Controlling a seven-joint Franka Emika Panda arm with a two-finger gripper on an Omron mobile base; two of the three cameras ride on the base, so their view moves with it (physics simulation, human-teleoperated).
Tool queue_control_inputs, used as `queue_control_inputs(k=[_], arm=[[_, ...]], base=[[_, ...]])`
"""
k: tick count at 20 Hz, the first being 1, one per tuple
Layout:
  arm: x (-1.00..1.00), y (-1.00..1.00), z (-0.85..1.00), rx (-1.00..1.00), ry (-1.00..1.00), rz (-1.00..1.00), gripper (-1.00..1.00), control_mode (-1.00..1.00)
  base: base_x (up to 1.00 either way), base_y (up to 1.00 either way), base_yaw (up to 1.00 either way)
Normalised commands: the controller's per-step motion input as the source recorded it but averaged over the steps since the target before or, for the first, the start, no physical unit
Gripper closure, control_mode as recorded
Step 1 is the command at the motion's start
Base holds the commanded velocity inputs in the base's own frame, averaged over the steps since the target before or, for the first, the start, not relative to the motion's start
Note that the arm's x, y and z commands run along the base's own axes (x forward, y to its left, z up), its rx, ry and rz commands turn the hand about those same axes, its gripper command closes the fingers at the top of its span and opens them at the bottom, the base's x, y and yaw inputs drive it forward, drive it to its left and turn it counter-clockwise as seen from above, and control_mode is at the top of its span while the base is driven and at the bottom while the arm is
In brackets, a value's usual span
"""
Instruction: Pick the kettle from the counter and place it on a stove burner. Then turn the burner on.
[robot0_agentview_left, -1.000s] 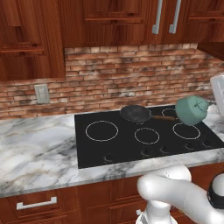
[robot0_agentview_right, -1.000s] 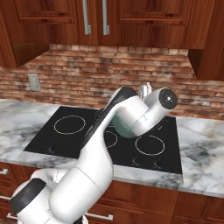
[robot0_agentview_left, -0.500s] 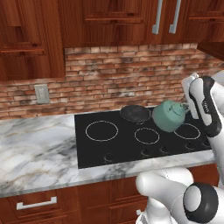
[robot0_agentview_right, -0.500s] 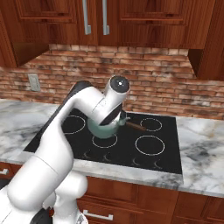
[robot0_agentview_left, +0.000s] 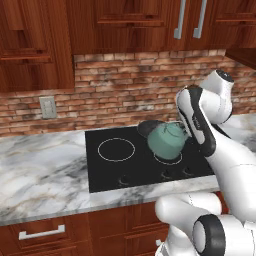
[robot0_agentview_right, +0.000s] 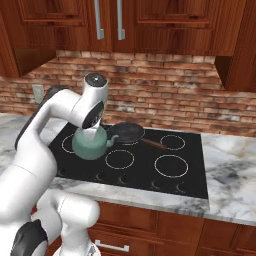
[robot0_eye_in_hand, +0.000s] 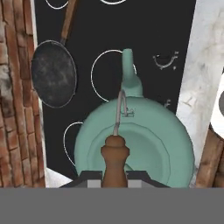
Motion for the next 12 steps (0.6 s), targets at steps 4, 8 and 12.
queue_control_inputs(k=[4, 8, 12], arm=[[0.23, 1.0, 0.07, 0.0, 0.16, -0.01, 1.0, -1.0], [0.44, 1.0, 0.07, 0.0, 0.12, -0.06, 1.0, -1.0], [0.8, 0.94, 0.0, -0.02, 0.01, -0.12, 1.0, -1.0]], base=[[0.0, 0.0, 0.0], [0.0, 0.0, 0.0], [0.0, 0.0, 0.0]])
